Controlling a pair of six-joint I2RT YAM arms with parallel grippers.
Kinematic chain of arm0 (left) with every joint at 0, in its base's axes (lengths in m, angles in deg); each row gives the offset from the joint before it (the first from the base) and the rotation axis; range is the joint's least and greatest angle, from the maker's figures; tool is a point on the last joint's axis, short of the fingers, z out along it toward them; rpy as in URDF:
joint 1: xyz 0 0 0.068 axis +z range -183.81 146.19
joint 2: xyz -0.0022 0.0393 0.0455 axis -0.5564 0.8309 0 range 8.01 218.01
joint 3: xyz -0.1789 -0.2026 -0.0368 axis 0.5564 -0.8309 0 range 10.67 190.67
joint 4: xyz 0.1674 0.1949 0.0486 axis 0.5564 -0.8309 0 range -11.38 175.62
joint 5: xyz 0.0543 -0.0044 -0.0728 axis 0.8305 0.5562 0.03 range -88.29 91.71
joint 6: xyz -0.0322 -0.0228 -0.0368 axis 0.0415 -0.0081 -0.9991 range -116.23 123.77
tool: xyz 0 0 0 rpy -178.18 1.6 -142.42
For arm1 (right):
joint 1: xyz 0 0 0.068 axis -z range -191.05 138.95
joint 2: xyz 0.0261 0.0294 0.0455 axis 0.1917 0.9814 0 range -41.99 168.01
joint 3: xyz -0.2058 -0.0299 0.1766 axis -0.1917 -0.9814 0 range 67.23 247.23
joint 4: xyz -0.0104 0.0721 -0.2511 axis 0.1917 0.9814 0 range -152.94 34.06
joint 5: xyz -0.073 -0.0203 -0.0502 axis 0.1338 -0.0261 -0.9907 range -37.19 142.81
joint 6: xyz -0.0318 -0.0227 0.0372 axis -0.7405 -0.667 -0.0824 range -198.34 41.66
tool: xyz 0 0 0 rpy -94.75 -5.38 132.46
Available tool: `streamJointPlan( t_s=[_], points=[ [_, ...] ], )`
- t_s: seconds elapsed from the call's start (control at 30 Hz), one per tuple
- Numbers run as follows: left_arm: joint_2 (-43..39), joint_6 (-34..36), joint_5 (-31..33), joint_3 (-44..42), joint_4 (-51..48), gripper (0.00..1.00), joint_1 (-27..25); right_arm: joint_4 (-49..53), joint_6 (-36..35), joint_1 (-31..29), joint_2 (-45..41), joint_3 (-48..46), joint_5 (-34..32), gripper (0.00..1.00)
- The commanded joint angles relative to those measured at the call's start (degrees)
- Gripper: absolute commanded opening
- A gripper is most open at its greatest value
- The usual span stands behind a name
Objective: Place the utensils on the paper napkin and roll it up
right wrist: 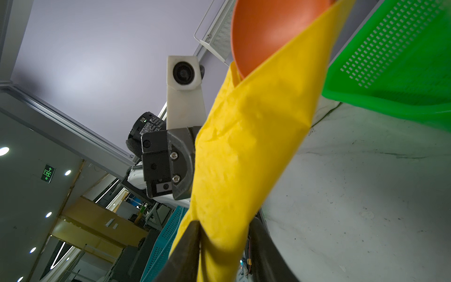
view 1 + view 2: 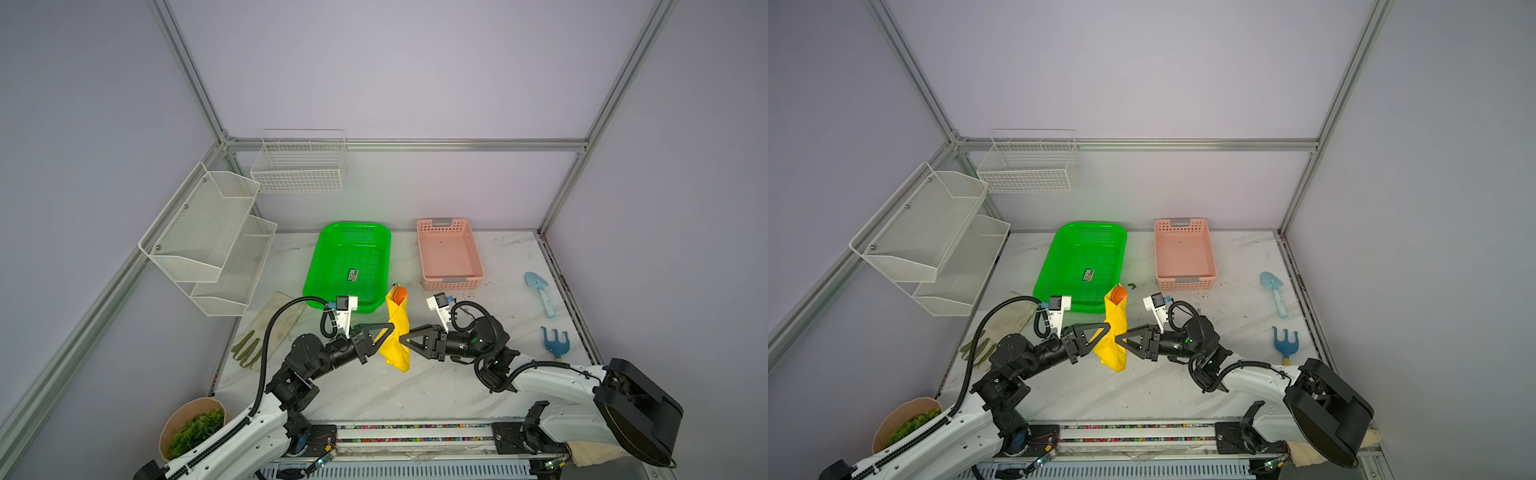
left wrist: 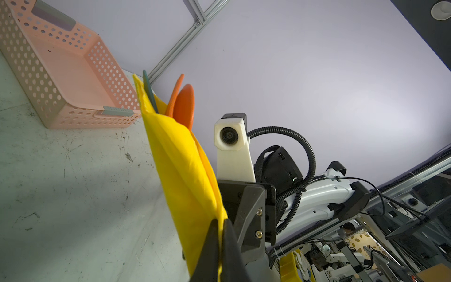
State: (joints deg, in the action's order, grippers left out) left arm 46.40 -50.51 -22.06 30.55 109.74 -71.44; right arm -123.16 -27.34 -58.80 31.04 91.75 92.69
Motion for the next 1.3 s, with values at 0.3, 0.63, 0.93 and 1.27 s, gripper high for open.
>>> streamJointPlan(
  t_s=[0.3, 0.63, 0.93, 1.27],
  points=[
    [-0.80, -0.65, -0.74, -2.13, 4.92, 0.00, 0.25, -3.40, 1.03, 4.06, -4.34, -2.27, 1.94, 0.47],
    [0.97, -1.79, -1.90, -1.95, 7.35, 0.00, 0.27, -7.90, 2.80, 4.15, -1.96, -1.16, 4.83, 0.44],
    [1.50, -2.06, -2.68, -1.91, 8.03, 0.00, 0.20, -12.92, 5.25, 4.15, 0.60, -0.10, 6.00, 0.33],
    [2.34, -2.23, -3.45, -1.95, 8.88, 0.00, 0.18, -18.84, 8.38, 4.15, 3.65, 0.06, 6.77, 0.33]
  ],
)
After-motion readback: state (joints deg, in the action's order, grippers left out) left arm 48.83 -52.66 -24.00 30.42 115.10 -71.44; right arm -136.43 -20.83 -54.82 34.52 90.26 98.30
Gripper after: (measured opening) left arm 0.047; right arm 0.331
